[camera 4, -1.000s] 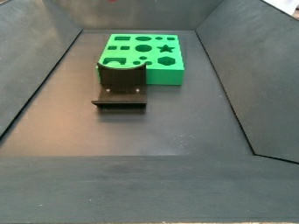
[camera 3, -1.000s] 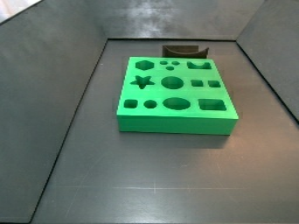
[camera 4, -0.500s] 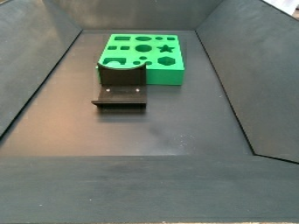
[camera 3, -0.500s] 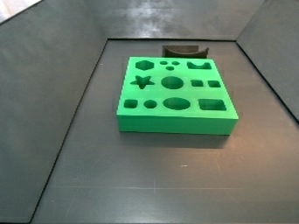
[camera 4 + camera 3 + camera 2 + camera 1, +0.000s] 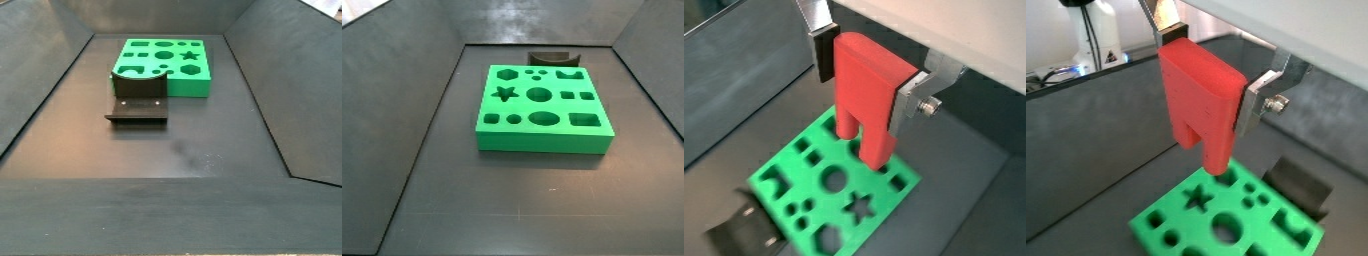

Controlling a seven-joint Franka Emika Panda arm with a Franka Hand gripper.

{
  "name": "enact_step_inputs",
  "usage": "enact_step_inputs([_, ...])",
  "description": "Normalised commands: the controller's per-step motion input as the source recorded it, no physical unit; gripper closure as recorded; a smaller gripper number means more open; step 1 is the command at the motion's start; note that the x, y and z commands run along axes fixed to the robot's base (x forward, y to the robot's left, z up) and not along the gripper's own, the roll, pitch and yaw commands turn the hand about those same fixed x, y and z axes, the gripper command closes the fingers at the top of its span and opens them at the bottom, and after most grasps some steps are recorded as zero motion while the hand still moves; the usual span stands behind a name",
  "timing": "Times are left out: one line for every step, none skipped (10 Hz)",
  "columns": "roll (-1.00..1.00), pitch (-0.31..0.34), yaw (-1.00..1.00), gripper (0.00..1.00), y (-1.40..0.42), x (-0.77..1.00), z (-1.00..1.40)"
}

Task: Pick up the square-circle object. Move up. Rotate the square-circle object. Place the square-circle object on the fixture. Regrasp the square-circle object. Move to above the board. Insert the square-circle object.
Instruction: Move to above the board, then insert the square-circle object.

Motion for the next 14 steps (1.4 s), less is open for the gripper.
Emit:
enact_step_inputs([-0.65, -0.031, -0.09, 1.00, -0.18, -0.15, 0.03])
enact_step_inputs([-0.40, -0.021, -0.04, 1.00, -0.09, -0.09, 0.02])
enact_step_inputs([-0.30, -0.023, -0.03, 1.00, -0.06, -0.08, 0.01])
enact_step_inputs([0.00, -0.006, 0.00, 1.00, 0.00, 0.00, 0.00])
enact_step_inputs([0.00, 0.006, 0.00, 1.00, 0.00, 0.00, 0.00])
enact_step_inputs([0.00, 0.004, 0.00, 1.00, 0.00, 0.00, 0.00])
enact_step_inputs([0.00, 0.009, 0.00, 1.00, 0.00, 0.00, 0.00])
enact_step_inputs([0.00, -0.006, 0.00, 1.00, 0.00, 0.00, 0.00])
enact_step_inputs([0.00, 0.004, 0.00, 1.00, 0.00, 0.00, 0.00])
enact_step_inputs([0.00, -0.004, 0.00, 1.00, 0.00, 0.00, 0.00])
enact_step_inputs([0.01, 0.000, 0.00, 1.00, 0.00, 0.00, 0.00])
enact_step_inputs([0.05, -0.013, 0.00, 1.00, -0.05, -0.09, 0.00])
enact_step_inputs([-0.25, -0.276, 0.00, 1.00, 0.01, 0.00, -0.31])
enact_step_inputs([-0.03, -0.221, 0.05, 1.00, 0.00, -0.07, -0.82])
